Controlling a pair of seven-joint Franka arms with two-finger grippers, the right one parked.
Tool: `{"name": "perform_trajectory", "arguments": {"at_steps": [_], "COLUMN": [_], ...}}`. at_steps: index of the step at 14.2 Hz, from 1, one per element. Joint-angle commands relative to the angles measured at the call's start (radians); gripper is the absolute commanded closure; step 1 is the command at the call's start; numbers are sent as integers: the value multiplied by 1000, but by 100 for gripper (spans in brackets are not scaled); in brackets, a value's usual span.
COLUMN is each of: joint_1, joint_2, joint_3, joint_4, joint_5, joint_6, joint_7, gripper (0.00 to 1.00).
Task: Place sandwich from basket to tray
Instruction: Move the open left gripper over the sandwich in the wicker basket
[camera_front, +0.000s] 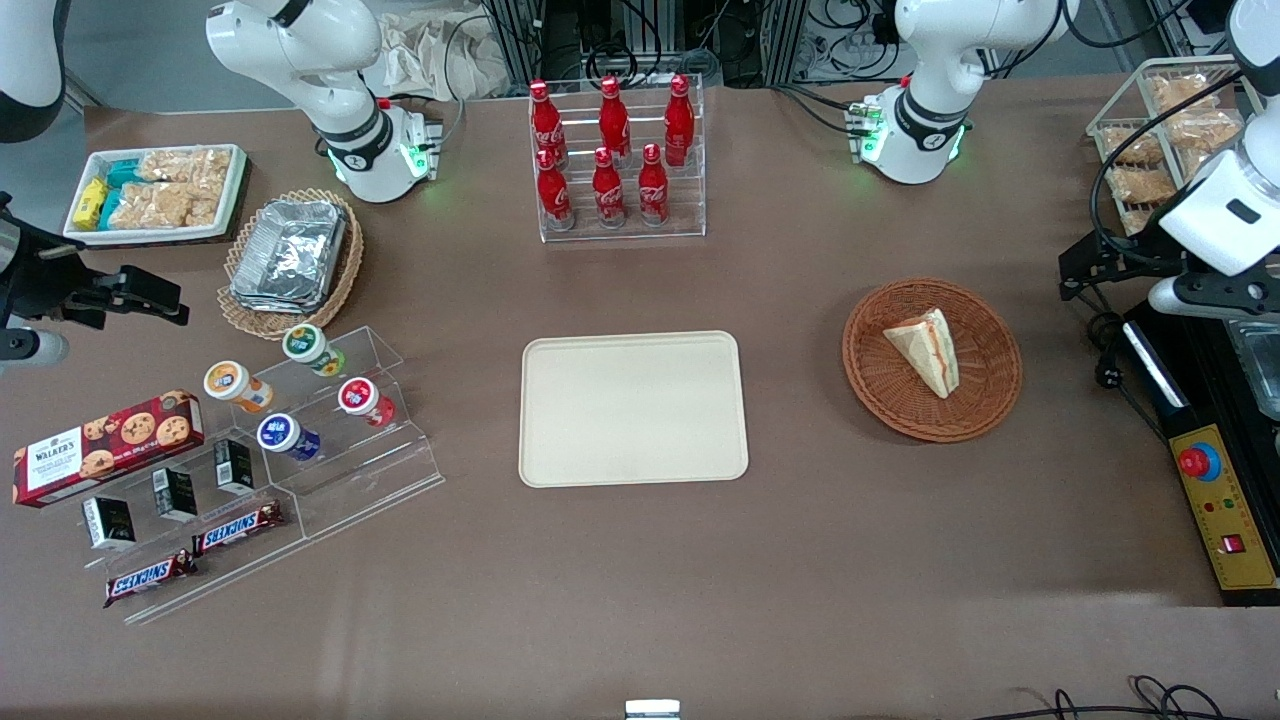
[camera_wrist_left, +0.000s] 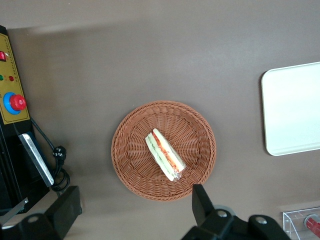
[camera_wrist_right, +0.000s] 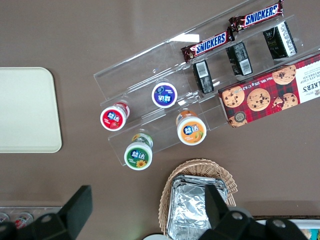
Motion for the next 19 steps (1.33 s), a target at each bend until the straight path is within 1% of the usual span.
{"name": "perform_trajectory", "arguments": {"at_steps": [1, 3, 6, 8, 10, 13, 16, 17, 19], "joint_1": [0, -4, -6, -9, -9, -7, -9, -9, -9], "joint_2": [21, 26, 21, -1, -28, -89, -146, -159, -173], "joint_3": [-2, -5, -8, -11, -34, -58, -71, -82, -84], "joint_4": [39, 40, 19, -38, -102, -255, -433, -488, -571], "joint_5": [14, 14, 6, 4, 4, 4, -5, -3, -2], "joint_6": [-27, -38, -47, -40, -20, 95, 230, 280, 366], "joint_7": [13, -5, -161, -206, -280, -408, -647, -700, -729], "gripper": [1, 1, 1, 1, 1, 1, 1, 1, 1]}}
